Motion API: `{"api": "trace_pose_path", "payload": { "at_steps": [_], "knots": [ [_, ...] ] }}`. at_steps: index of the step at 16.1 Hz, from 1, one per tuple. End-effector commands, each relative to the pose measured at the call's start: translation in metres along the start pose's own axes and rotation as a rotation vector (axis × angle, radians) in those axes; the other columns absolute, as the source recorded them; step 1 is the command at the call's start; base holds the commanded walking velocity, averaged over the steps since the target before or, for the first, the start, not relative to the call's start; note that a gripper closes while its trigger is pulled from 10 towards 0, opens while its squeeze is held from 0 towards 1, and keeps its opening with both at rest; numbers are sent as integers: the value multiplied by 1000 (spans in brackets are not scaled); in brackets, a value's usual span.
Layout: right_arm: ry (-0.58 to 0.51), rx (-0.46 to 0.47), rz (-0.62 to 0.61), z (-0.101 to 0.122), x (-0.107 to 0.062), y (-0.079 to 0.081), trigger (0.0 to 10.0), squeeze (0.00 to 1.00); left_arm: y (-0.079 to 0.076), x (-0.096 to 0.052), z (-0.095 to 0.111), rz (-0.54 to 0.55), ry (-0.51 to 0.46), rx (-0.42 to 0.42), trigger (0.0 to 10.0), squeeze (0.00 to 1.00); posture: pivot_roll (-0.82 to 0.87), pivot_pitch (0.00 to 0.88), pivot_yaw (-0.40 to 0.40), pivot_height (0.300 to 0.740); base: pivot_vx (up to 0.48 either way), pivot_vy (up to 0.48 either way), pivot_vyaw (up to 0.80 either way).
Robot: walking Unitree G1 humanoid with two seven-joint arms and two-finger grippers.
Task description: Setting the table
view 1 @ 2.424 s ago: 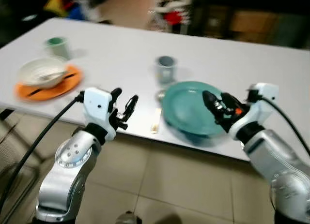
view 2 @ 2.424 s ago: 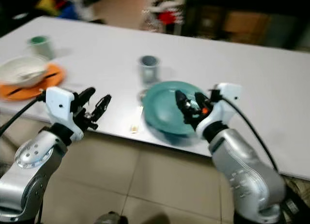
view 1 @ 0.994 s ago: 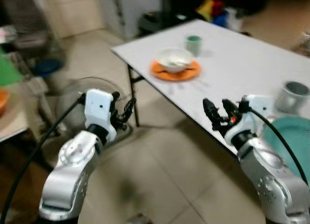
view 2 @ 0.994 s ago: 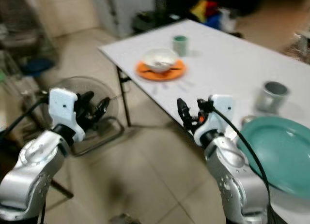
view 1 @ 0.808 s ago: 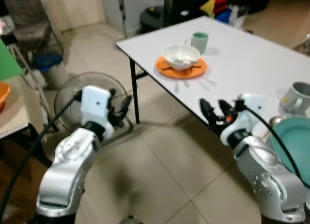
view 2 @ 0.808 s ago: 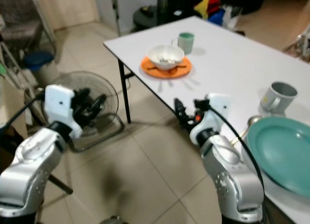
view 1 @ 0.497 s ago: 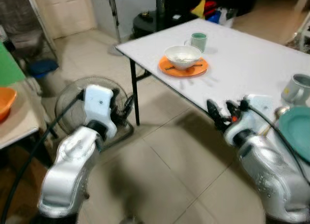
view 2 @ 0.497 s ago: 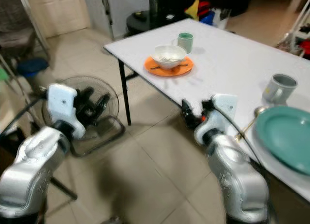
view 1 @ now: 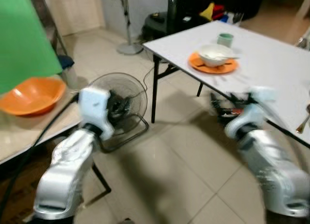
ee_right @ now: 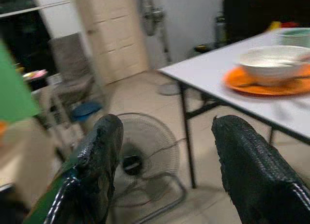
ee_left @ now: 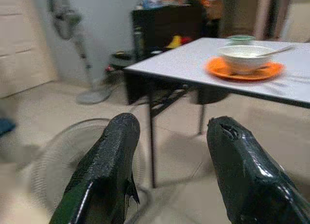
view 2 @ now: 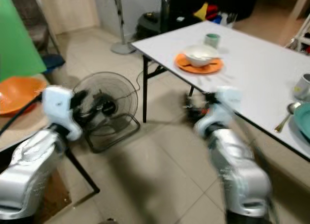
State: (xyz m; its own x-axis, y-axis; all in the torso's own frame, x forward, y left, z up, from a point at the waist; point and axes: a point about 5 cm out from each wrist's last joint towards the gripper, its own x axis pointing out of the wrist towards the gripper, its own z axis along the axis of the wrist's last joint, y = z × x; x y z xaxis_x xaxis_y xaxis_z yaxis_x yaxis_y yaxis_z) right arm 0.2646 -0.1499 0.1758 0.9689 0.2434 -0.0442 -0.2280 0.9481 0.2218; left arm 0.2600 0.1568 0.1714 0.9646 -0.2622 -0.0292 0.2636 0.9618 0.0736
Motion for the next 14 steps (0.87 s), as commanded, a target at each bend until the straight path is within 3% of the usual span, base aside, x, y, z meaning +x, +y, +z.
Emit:
{"api": "trace_pose_path", "payload": {
  "at_steps": [1, 2, 9, 14],
  "knots": [
    [13, -22, -10, 1, -2, -6, 10000, 0, -6, 2, 6, -14, -24, -14, 10000, 0, 101, 0, 33, 740, 0, 0, 0],
    [29, -27, 11, -1, -2, -4, 10000, 0, -7, 2, 6, -15, -27, -16, 10000, 0, 102, 0, 31, 740, 0, 0, 0],
    [35, -29, 32, -3, 0, -1, 10000, 0, -5, 2, 10, -1, -43, 0, 10000, 0, 108, 0, 28, 740, 0, 0, 800],
    [26, -4, 29, -5, 2, 0, 10000, 0, -4, 0, 10, -1, -42, 1, 10000, 0, 116, 0, 26, 740, 254, 0, 0]
  ]
}}
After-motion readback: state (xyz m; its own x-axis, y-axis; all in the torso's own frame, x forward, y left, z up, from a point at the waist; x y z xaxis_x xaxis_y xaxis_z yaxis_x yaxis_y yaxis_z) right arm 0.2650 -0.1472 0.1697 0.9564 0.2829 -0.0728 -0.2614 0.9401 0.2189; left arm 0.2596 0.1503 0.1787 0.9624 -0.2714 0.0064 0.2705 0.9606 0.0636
